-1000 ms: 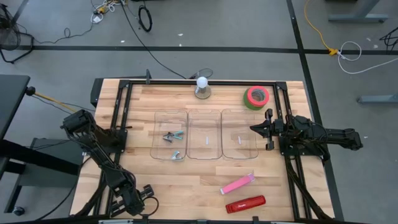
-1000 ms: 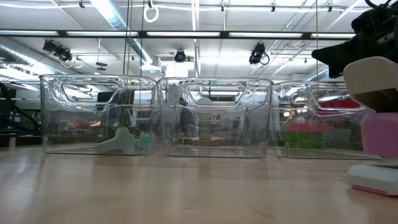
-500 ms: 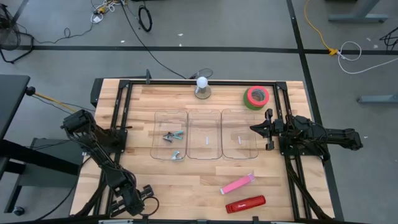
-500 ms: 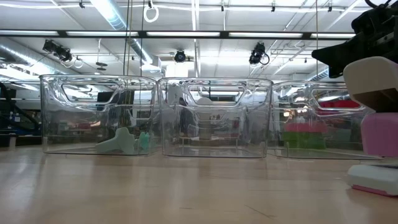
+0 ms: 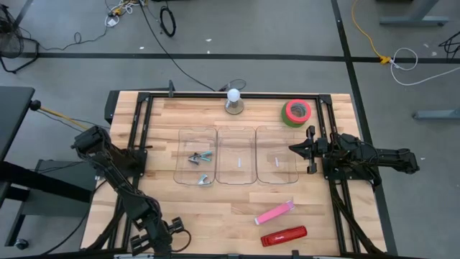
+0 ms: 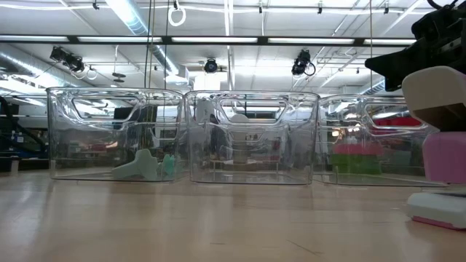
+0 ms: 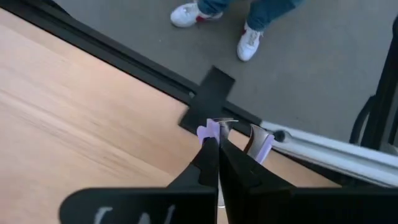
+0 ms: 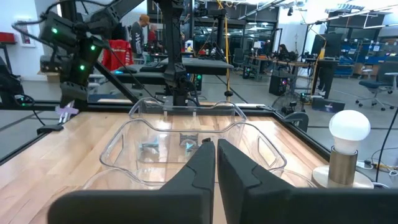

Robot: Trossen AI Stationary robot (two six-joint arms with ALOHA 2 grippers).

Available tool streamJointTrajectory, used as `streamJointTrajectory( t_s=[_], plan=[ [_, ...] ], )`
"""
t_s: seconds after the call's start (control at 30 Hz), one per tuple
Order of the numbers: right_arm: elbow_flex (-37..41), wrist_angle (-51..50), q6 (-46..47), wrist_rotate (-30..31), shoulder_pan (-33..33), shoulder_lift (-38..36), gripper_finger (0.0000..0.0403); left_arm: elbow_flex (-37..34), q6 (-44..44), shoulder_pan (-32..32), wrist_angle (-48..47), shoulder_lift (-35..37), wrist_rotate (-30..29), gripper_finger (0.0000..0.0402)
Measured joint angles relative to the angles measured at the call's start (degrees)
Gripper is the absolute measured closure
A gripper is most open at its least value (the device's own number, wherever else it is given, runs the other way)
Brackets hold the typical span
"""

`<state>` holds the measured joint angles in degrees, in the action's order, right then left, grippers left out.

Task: Pick and place Stapler, Stapler remover, tape
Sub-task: Put the purple staple remover into the left transparent bin

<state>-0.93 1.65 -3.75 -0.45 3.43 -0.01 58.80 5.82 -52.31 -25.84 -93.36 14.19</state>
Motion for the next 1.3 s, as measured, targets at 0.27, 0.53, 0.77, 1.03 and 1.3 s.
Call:
streamJointTrajectory(
  t_s=[0.27,0.53,0.77,1.03,1.3],
  plan=[
    [0.0,0.0,0.02,-0.01,0.0,0.0,0.0381,7.27,4.72,4.79,-4.68,0.0,-0.92,0.04],
    [0.01,0.0,0.01,-0.01,0.01,0.0,0.0381,12.58,8.85,10.28,-9.54,0.0,-1.07,0.04],
    [0.01,0.0,0.02,-0.01,-0.01,0.0,0.0381,15.46,11.23,15.5,-12.48,0.0,-1.15,0.04],
    [0.02,0.0,0.0,0.0,-0.01,0.0,0.0381,17.08,11.99,22.37,-14.66,0.49,-1.26,0.04],
    [0.0,0.0,0.02,0.0,0.0,0.0,0.0381,17.82,12.84,31.11,-19.77,1.71,-2.61,0.0399]
  ],
)
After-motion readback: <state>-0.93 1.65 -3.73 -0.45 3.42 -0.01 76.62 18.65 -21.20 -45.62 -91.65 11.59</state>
